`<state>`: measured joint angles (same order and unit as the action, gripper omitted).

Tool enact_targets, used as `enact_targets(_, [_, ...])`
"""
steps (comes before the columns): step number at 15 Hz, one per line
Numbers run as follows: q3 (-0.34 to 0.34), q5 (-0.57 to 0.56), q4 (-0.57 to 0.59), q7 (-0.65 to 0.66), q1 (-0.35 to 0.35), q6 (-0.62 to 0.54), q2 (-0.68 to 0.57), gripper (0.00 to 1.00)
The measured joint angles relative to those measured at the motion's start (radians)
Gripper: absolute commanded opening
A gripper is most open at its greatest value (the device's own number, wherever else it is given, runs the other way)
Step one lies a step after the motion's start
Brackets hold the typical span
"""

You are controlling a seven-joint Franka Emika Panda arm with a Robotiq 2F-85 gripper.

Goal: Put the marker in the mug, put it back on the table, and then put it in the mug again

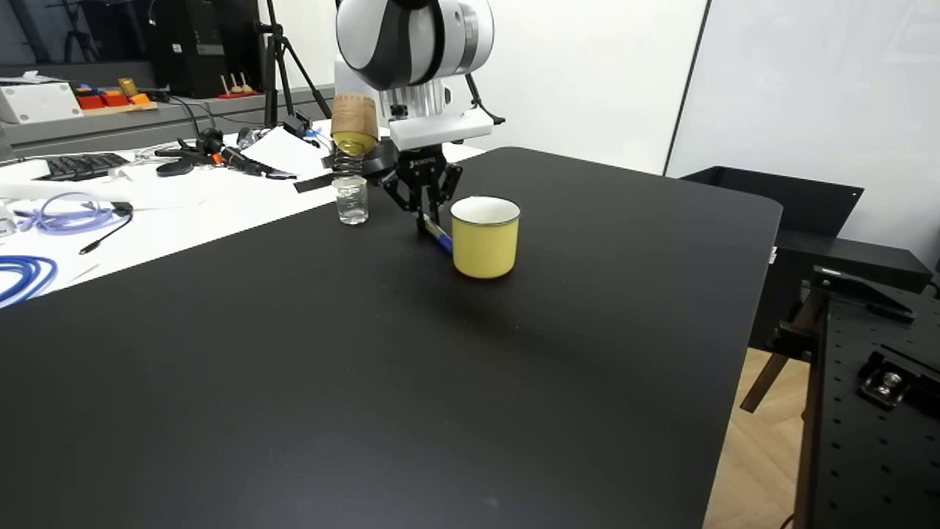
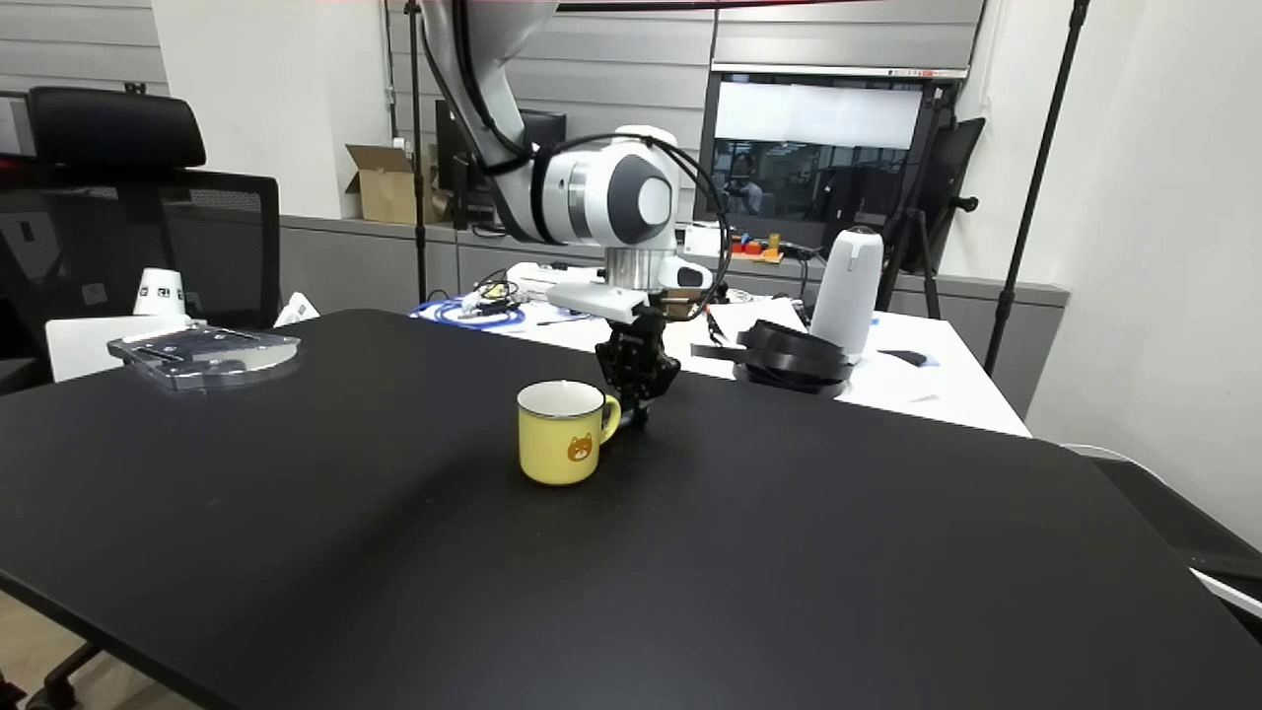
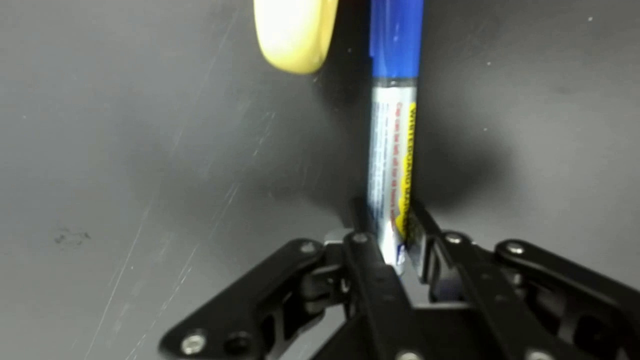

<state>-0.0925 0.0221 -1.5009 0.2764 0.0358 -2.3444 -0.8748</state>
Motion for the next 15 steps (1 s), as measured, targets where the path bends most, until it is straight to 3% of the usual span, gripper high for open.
enact_targets(8, [-0.021,-0.005,0.048,0.001,-0.017,0.040,0.032,0.05])
enact_targets(15, [-0.036,-0.090,0.084,0.004,-0.087,0.346,0.157,0.05])
